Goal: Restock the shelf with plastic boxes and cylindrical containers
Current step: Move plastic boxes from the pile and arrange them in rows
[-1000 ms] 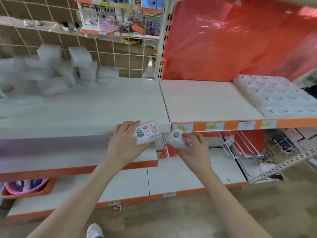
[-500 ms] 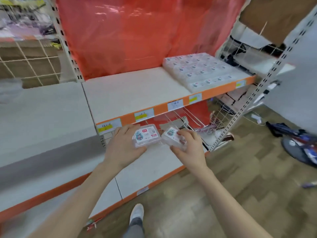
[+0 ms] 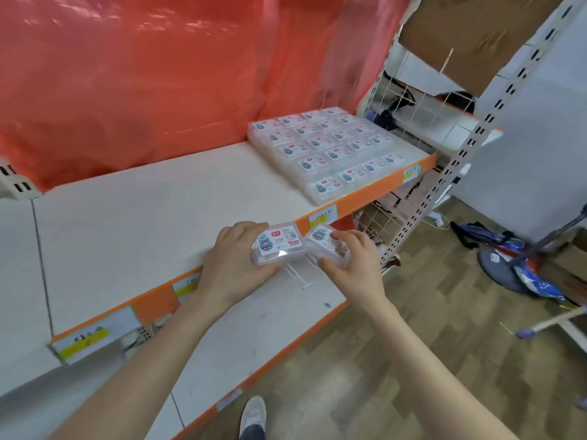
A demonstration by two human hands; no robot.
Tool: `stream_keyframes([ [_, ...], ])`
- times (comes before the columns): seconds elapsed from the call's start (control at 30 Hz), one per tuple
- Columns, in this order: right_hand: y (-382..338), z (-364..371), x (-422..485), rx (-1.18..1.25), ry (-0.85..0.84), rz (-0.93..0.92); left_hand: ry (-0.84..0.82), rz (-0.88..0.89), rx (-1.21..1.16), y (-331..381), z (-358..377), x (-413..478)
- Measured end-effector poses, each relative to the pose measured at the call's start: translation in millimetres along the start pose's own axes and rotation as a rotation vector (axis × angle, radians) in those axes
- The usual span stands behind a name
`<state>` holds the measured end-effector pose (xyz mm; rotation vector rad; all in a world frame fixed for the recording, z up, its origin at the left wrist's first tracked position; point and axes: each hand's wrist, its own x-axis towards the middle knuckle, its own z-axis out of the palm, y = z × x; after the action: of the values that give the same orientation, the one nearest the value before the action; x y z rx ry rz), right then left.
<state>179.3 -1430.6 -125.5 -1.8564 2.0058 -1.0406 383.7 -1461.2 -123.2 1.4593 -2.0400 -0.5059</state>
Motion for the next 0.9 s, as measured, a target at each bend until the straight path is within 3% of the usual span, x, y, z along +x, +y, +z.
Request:
stream_keyframes([
  [0.53,46.2,5.4,131.2,0.077,0.106,-0.005,0.017,0.033,0.029,6.2,22.1,123.1],
  [0.7,70.9,-2.4,167.8,0.165,0.217,-0.032,0.066,0.026,0.033,26.0,37.2,146.0],
  [0.9,112.5,-21.2,222.6,0.228,0.156,-0.123,0.147,-0.017,0.094,63.8,68.4,180.6],
])
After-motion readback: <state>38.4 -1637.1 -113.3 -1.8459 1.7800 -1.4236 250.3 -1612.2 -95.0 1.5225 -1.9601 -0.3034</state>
